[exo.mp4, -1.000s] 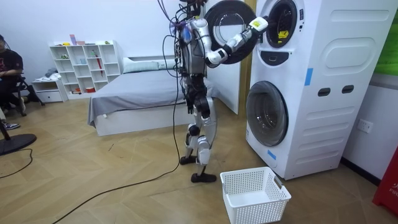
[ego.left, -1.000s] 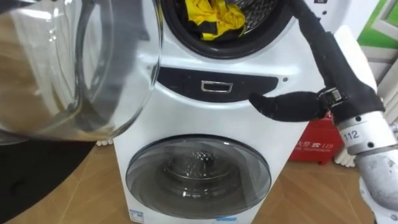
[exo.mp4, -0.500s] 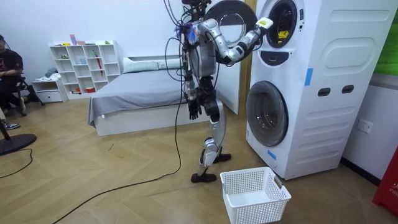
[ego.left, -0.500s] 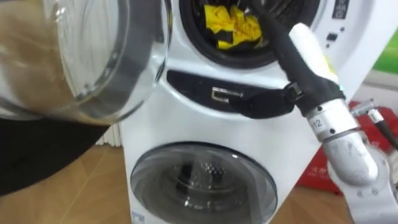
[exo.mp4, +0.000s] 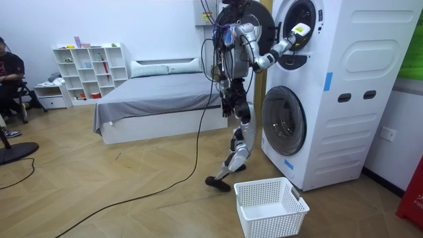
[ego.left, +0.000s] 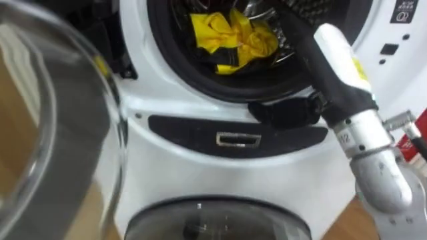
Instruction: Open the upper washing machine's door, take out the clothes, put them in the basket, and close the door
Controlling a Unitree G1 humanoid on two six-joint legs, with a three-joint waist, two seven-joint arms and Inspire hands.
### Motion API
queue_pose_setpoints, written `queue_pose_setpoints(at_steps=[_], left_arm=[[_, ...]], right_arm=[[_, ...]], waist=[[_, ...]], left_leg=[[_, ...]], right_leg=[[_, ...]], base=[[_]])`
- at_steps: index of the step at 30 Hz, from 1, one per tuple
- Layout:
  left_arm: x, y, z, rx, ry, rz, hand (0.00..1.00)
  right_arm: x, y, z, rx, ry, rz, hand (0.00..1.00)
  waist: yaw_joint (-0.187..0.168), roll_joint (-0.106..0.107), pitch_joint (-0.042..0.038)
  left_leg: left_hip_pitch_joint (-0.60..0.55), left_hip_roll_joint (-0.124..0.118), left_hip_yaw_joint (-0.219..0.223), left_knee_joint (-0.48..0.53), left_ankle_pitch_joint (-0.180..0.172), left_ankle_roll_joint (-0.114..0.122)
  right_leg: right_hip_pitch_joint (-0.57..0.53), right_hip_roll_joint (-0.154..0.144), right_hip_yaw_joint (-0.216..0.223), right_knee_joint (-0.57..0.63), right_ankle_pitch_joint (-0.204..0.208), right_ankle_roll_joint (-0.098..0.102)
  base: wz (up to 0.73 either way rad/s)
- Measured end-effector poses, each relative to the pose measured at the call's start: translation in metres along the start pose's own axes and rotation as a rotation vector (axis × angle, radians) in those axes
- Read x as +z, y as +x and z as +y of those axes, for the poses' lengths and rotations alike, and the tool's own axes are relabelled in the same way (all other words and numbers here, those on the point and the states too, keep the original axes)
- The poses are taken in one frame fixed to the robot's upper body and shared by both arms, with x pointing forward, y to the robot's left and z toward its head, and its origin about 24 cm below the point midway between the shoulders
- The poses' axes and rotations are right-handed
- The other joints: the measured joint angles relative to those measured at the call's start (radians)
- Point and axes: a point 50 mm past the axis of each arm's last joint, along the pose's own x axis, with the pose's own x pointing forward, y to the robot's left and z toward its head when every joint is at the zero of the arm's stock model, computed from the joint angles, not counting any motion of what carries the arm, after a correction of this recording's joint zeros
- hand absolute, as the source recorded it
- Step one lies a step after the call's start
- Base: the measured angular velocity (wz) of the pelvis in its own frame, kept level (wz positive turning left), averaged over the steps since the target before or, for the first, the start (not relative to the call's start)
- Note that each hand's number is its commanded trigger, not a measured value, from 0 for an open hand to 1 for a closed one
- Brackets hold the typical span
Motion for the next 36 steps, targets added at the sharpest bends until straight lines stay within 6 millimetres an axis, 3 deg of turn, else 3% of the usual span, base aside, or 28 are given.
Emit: queue_pose_setpoints(at_steps=[2,4,5,6,8,12,15,19,21,27,36], left_arm=[[0.023,0.001,-0.002,-0.005,0.005,-0.076,0.0],[0.034,0.001,-0.006,-0.014,0.003,-0.129,0.0],[0.034,0.001,-0.008,-0.018,0.0,-0.136,0.0],[0.029,0.001,-0.01,-0.023,-0.005,-0.125,0.0],[0.014,0.001,-0.012,-0.027,-0.008,-0.084,0.0],[-0.017,-0.002,-0.003,-0.007,-0.028,0.006,0.0],[-0.027,-0.004,0.0,-0.003,-0.029,0.03,0.0],[-0.029,-0.004,0.0,-0.003,-0.029,0.034,0.0],[-0.029,-0.004,0.002,0.0,-0.028,0.034,0.0],[-0.031,-0.004,0.002,0.001,-0.025,0.04,0.0],[-0.024,-0.003,0.0,-0.005,-0.025,0.025,0.0]], right_arm=[[-0.002,0.0,0.001,0.017,0.005,0.013,0.0],[-0.003,0.002,0.0,0.016,-0.001,0.025,0.0],[-0.002,0.005,-0.004,0.003,-0.009,0.022,0.0],[-0.002,0.006,-0.007,0.0,-0.015,0.017,0.0],[-0.001,0.004,-0.007,0.002,-0.017,0.009,0.0],[0.0,0.001,-0.008,0.005,0.009,0.003,0.0],[-0.001,0.001,-0.008,0.013,0.03,0.004,0.0],[0.001,0.003,-0.009,0.024,0.096,0.016,0.0],[0.006,0.009,-0.013,0.025,0.144,-0.006,0.0],[0.037,0.026,-0.034,-0.008,0.232,-0.177,0.0],[0.039,0.026,-0.035,0.029,0.257,-0.192,0.0]], waist=[[0.003,0.01,0.0049],[0.001,0.014,0.0049],[0.0,0.012,0.0049],[-0.002,0.012,0.002],[-0.004,0.025,-0.0081],[0.01,0.025,-0.0093],[0.011,0.016,-0.0102],[0.011,-0.001,-0.009],[0.01,-0.011,-0.0121],[0.015,-0.012,-0.0133],[0.036,-0.01,-0.0126]], left_leg=[[0.014,0.005,-0.03,-0.009,-0.004,-0.001],[0.032,0.008,-0.038,-0.032,0.004,-0.003],[0.038,0.003,-0.04,-0.033,0.004,-0.004],[0.041,0.0,-0.046,-0.029,0.0,-0.005],[0.048,0.012,-0.069,-0.04,0.003,-0.015],[0.055,0.037,-0.076,-0.075,0.02,-0.035],[0.05,0.042,-0.08,-0.088,0.031,-0.045],[0.044,0.047,-0.087,-0.089,0.036,-0.052],[0.04,0.051,-0.088,-0.089,0.037,-0.055],[0.038,0.056,-0.101,-0.098,0.04,-0.055],[0.052,0.056,-0.125,-0.102,0.033,-0.059]], right_leg=[[-0.069,0.017,0.004,-0.02,-0.063,-0.014],[-0.115,0.043,0.01,-0.148,-0.077,-0.017],[-0.118,0.045,0.009,-0.291,-0.054,-0.016],[-0.118,0.043,0.005,-0.372,0.03,-0.044],[-0.085,0.063,-0.018,-0.442,0.044,-0.053],[-0.038,0.098,-0.036,-0.549,0.111,-0.07],[-0.028,0.114,-0.038,-0.593,0.138,-0.078],[-0.025,0.116,-0.045,-0.606,0.144,-0.085],[-0.027,0.119,-0.048,-0.608,0.146,-0.09],[-0.014,0.125,-0.065,-0.634,0.153,-0.101],[0.017,0.128,-0.086,-0.649,0.147,-0.105]], base=[[-0.24],[0.03],[0.26],[0.33],[0.2],[0.0],[0.0],[0.03],[0.0],[0.11],[0.08]])
